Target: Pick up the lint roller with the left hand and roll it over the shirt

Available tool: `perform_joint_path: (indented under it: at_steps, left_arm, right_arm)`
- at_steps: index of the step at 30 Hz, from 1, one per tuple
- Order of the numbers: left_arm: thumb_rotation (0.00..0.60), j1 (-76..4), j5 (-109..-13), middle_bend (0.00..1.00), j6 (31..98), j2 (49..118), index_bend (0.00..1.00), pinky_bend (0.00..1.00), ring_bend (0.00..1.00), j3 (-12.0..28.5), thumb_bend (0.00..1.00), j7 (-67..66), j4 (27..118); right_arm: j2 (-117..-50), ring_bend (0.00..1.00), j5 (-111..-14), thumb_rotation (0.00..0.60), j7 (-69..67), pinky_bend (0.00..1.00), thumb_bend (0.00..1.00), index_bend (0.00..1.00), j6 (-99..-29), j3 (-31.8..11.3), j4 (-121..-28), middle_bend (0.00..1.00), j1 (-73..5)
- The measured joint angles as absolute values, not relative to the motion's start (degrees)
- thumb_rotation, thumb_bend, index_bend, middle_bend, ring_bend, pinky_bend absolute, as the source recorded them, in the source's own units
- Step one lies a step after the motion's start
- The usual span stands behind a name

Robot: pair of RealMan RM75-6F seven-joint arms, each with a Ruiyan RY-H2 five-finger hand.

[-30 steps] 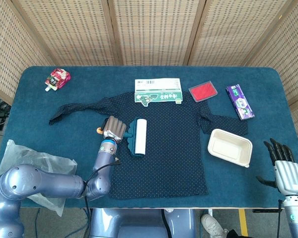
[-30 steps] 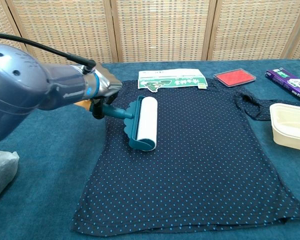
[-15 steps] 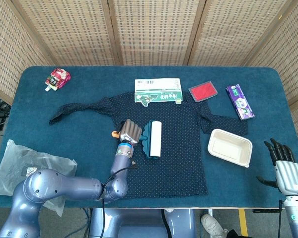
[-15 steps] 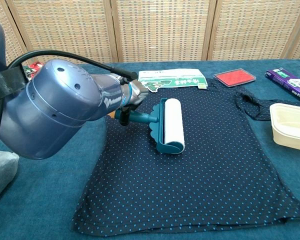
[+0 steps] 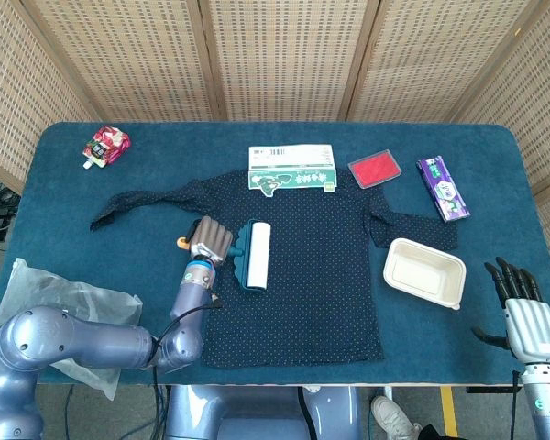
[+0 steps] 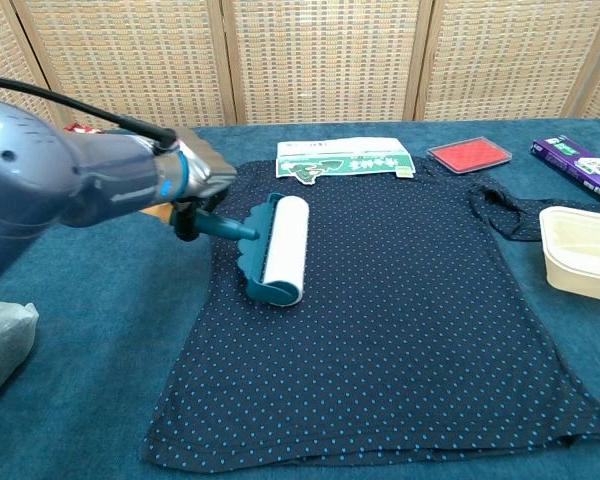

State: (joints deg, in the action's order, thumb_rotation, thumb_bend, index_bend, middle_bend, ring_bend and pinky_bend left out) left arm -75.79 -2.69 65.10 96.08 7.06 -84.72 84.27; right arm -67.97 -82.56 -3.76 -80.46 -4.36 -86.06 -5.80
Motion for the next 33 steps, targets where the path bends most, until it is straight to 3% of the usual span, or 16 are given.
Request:
perform_joint_path:
  at_steps: [11,33]
  left_arm:
    - [0.600,-72.0,-6.3,0.92,64.4,91.1,0.97,0.68,0.72,3.9,0.85,-80.7,88.0]
    - [0.600,-80.4,-1.6,0.92,63.1,103.5,0.97,0.68,0.72,10.2,0.85,-86.7,77.7]
  right_arm:
    - [-68.4,0.00,-83.3,0.600,-2.3,0.00,0.15,0.00,-80.5,-3.8,-86.7,0.00,-5.9]
    - [-68.3,0.00,-82.4,0.600,-4.8,0.00,0.15,0.00,-79.1,-3.9,-85.7,0.00,-6.1]
